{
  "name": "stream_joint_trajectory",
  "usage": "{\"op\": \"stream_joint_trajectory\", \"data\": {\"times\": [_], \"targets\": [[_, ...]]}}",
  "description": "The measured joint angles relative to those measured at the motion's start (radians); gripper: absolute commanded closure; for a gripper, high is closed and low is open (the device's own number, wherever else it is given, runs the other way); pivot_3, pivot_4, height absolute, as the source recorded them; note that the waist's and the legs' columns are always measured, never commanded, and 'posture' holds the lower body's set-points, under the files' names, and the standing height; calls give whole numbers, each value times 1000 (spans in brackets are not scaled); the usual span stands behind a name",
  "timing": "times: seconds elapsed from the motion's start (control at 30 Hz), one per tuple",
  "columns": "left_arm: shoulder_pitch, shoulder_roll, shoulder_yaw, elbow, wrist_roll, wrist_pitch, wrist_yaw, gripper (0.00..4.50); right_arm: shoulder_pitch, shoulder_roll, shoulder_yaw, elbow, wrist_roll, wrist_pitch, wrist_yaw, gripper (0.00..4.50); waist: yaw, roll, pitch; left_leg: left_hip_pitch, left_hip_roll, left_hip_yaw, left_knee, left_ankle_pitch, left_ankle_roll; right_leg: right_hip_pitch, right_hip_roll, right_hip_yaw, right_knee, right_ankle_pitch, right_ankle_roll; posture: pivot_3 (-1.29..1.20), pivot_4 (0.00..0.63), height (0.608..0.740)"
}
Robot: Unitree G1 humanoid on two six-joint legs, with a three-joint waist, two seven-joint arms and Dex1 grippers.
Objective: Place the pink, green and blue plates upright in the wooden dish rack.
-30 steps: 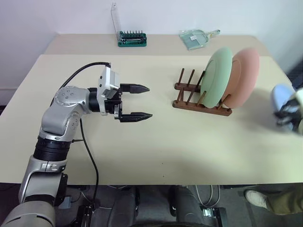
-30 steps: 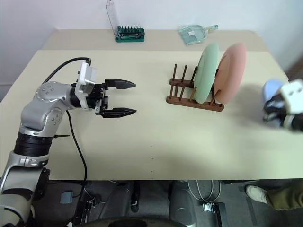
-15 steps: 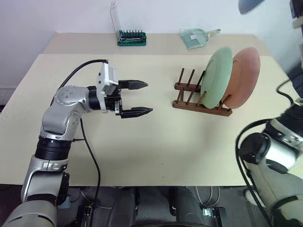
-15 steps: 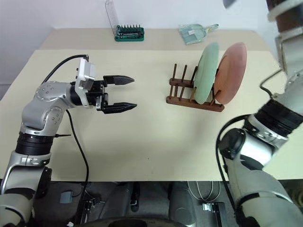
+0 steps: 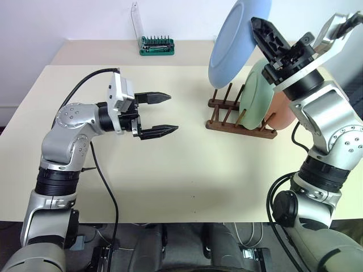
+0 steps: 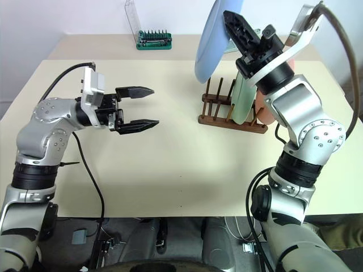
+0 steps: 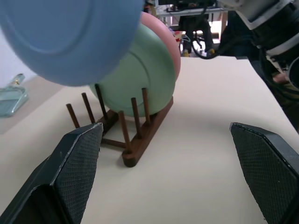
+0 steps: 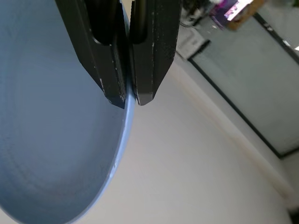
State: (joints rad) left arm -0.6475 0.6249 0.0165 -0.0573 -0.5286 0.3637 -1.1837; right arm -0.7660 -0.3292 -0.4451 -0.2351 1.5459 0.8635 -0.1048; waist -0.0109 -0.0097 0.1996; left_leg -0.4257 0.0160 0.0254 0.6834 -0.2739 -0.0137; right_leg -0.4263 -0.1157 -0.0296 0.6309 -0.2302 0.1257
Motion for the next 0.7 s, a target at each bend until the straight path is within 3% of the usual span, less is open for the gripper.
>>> {"op": "stream_joint_trajectory", "data": {"times": [0.7], "targets": [[-45, -6, 90, 103, -65, 23, 37, 0, 122, -81, 67, 3, -91, -78, 60, 4452, 0, 0, 0, 0, 0, 0, 0, 0, 0, 0, 0, 0, -1, 0, 0, 0, 150, 740]]}}
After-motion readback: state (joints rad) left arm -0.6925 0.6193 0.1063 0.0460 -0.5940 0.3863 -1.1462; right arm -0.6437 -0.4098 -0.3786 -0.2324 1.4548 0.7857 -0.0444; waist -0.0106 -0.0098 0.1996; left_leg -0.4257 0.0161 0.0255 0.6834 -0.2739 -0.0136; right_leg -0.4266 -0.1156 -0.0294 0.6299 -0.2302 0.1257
